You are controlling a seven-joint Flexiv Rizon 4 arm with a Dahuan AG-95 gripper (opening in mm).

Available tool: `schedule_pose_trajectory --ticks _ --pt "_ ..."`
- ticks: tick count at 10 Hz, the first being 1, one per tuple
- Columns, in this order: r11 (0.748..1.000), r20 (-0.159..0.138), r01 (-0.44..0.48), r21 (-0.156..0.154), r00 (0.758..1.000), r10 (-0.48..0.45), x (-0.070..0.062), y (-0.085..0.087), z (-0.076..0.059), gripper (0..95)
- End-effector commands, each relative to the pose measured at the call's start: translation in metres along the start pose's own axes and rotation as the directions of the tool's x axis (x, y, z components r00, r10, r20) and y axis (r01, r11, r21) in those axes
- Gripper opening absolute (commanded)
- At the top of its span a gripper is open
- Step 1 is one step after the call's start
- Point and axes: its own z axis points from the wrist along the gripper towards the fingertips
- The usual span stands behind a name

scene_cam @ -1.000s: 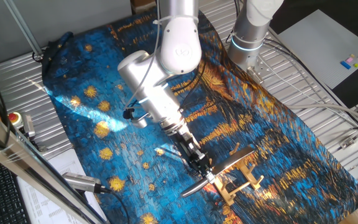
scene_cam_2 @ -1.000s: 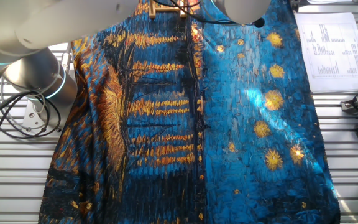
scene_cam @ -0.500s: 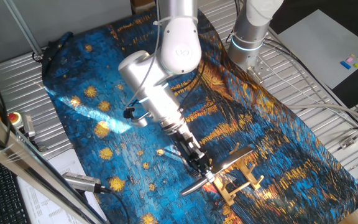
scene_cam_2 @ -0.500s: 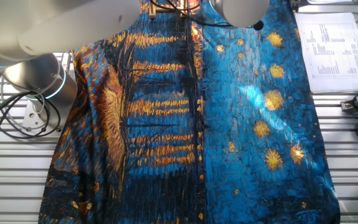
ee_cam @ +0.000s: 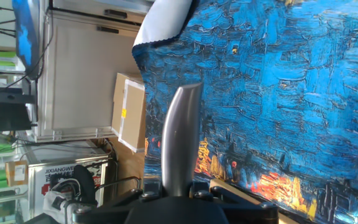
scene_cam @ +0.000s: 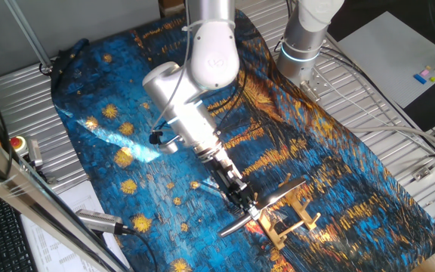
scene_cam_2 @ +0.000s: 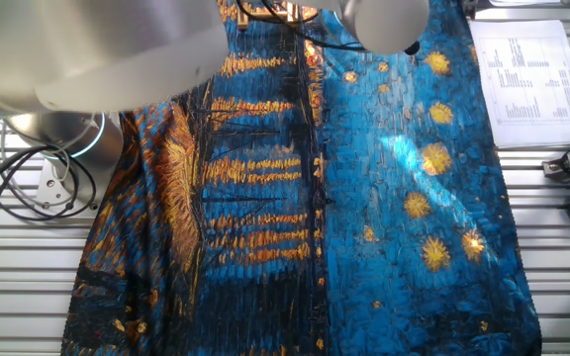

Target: Put the knife on the knife rack

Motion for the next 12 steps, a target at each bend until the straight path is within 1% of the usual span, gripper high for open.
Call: schedule_pose_trajectory --ticks 1,5,6,7,12 --pt "1.000 -0.002 0.003 -0.006 1.000 -0.003 -0.0010 -0.0032 0.0012 0.0" --pt "1.000 -0.004 -0.007 -0.009 1.000 0.007 -0.0017 -0.0067 0.0024 0.0" --pt "1.000 0.000 -0.005 -0.029 1.000 0.005 -0.0020 -0.0079 0.0028 0.0" --pt "0.999 0.000 -0.003 -0.039 1.000 0.003 -0.0022 -0.0087 0.0032 0.0" --pt "0.998 -0.005 -0.005 -0.068 1.000 0.004 -0.0024 -0.0101 0.0037 0.0"
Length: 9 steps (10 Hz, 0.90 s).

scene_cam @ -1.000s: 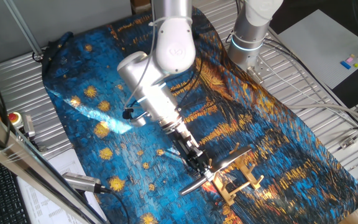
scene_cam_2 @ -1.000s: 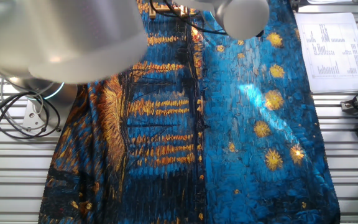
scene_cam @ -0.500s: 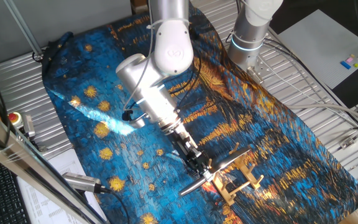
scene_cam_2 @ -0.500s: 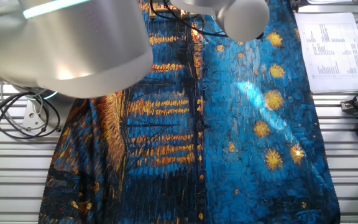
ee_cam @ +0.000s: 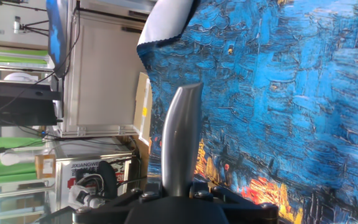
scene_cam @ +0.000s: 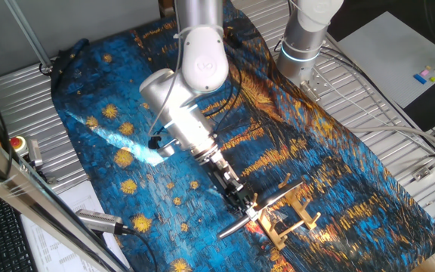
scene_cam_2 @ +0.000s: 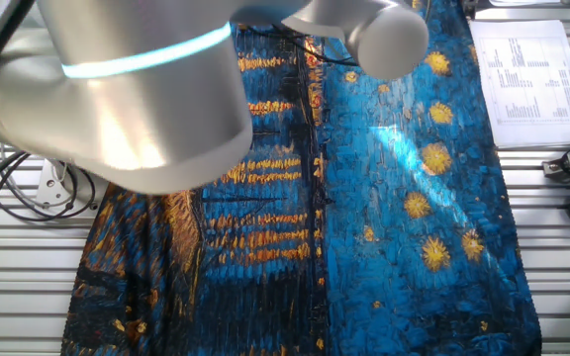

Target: Put the knife on the knife rack

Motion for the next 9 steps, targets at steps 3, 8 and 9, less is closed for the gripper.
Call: schedule_pose_trajectory --ticks 3,8,9 --pt "1.000 -0.001 -0.006 -0.013 1.000 0.006 -0.0016 -0.0027 0.0011 0.0" --pt "1.000 0.002 0.002 -0.030 1.000 -0.002 -0.0026 -0.0066 0.0026 0.0" --pt "0.999 0.003 0.002 -0.033 1.000 -0.002 -0.0027 -0.0069 0.0027 0.0"
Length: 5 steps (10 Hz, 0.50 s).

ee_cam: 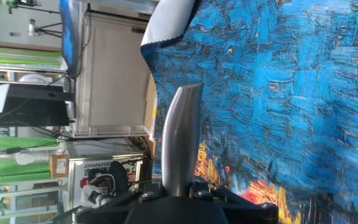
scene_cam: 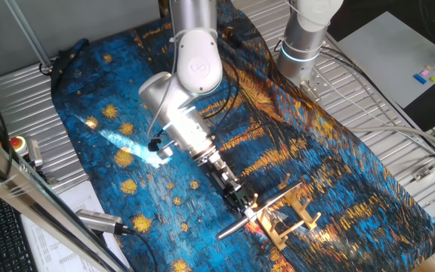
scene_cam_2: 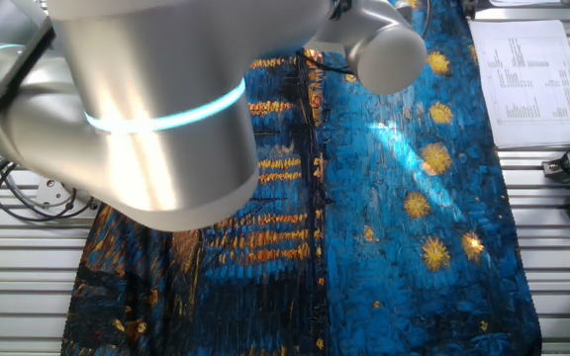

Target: Put the knife on the knife rack

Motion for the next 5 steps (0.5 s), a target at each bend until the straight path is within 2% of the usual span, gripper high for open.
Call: schedule_pose_trajectory --ticks 1,5 --pt "1.000 0.002 0.003 -0.007 1.000 -0.003 0.0004 -0.0007 0.0003 0.0" --pt "0.999 0.007 0.005 -0.035 1.000 -0.005 -0.0003 -0.0043 0.0015 0.0"
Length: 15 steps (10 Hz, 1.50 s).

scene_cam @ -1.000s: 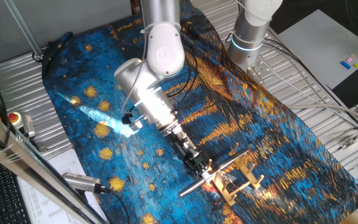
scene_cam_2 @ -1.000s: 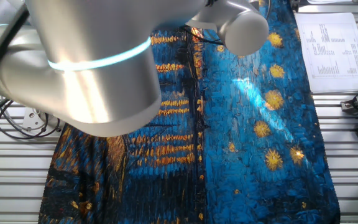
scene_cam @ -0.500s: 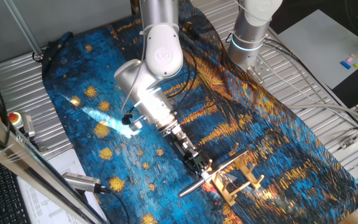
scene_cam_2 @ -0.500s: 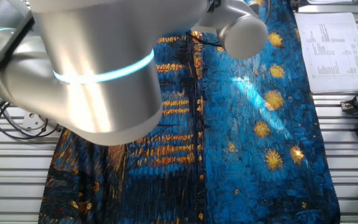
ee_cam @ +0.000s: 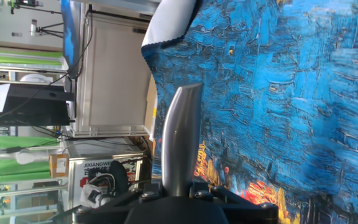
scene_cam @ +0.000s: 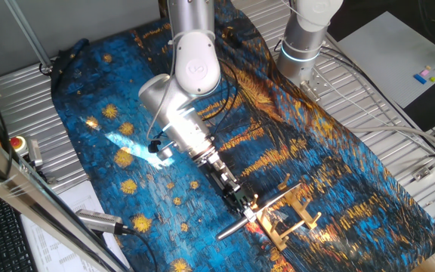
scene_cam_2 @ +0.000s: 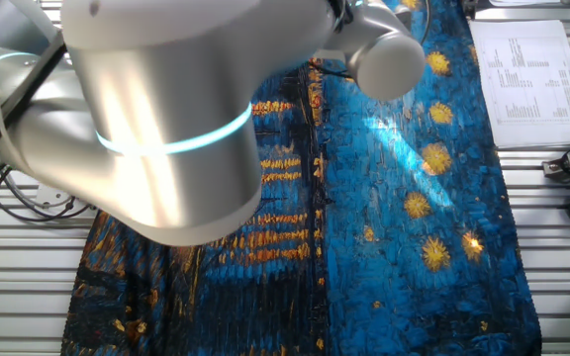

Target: Put the knife on the knife rack

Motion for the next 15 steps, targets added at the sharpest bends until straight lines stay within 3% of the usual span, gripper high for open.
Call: schedule_pose_trajectory --ticks 1,11,15 --pt "1.000 0.004 0.003 -0.015 1.000 -0.002 -0.001 -0.001 0.000 0.0" --pt "1.000 0.004 0.010 -0.009 1.000 -0.010 -0.002 -0.012 0.004 0.0" --pt "1.000 0.004 0.007 0.007 1.000 -0.007 -0.002 -0.014 0.005 0.0"
